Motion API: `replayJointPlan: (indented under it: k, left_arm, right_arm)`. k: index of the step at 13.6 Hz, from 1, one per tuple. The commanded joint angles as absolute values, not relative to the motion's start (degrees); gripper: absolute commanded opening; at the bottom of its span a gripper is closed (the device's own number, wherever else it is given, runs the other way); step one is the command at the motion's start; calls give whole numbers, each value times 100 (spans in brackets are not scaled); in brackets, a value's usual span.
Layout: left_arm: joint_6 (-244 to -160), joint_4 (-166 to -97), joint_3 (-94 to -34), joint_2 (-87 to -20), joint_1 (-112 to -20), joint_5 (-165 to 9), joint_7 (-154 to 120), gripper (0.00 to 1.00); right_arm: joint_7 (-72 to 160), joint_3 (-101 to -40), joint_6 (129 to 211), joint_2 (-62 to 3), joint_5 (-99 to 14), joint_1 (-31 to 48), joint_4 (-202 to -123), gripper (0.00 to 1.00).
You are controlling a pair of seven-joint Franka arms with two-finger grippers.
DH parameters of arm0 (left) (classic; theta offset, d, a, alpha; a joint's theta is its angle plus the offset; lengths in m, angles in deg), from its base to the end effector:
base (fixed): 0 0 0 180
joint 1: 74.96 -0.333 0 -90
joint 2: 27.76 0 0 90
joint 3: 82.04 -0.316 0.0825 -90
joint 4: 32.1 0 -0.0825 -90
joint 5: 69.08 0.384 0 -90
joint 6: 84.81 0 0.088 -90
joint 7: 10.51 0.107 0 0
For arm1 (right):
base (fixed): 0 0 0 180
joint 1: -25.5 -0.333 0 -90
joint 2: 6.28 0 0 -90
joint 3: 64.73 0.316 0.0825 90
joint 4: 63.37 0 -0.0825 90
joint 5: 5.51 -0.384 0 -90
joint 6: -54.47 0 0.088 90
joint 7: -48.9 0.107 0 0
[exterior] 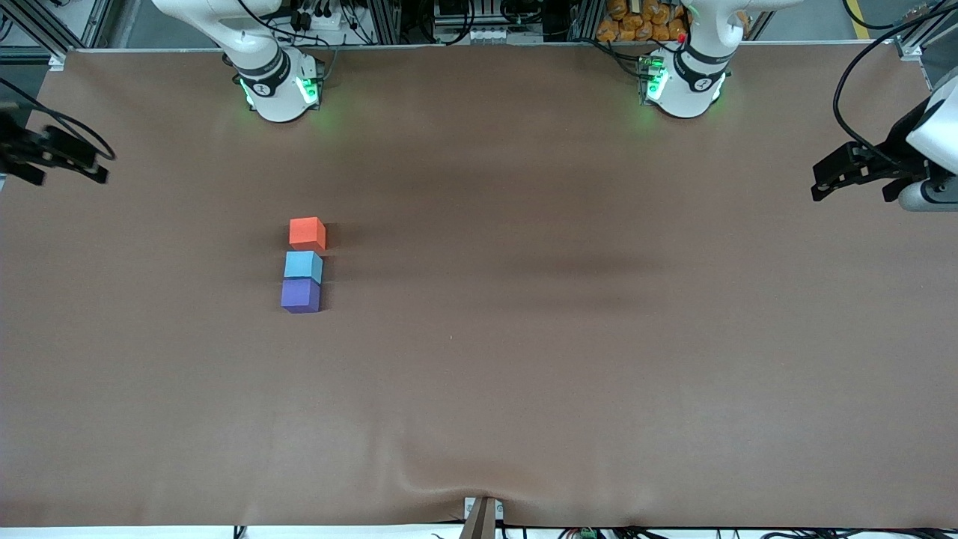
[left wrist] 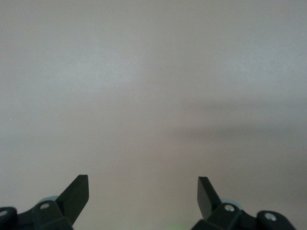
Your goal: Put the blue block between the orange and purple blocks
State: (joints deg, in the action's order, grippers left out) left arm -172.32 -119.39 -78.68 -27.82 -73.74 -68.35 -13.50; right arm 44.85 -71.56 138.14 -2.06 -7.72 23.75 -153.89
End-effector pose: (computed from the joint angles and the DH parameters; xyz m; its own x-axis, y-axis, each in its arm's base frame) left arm 0.5493 -0.0426 0.6423 0.9996 -0.0272 0.0035 -0.0272 -0.9996 -0.0125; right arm 0.5182 -0.0442 0.6502 0.9990 -0.0130 -0.0428 -0.0152 -0.9986 -0.0504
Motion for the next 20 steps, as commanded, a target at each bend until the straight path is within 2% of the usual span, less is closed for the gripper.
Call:
replayJointPlan:
  k: [1, 20]
  left_arm:
    - [-17120, -11833, -7853, -2697, -7425, -6926, -1218, 100]
    - [-17129, -11700, -7818, -2759, -7416, -6891, -1253, 100]
  right_arm:
    - [4477, -7009, 13559, -329, -630, 2515, -15012, 100]
    - [4433, -7009, 13525, -338, -647, 2717, -15109, 100]
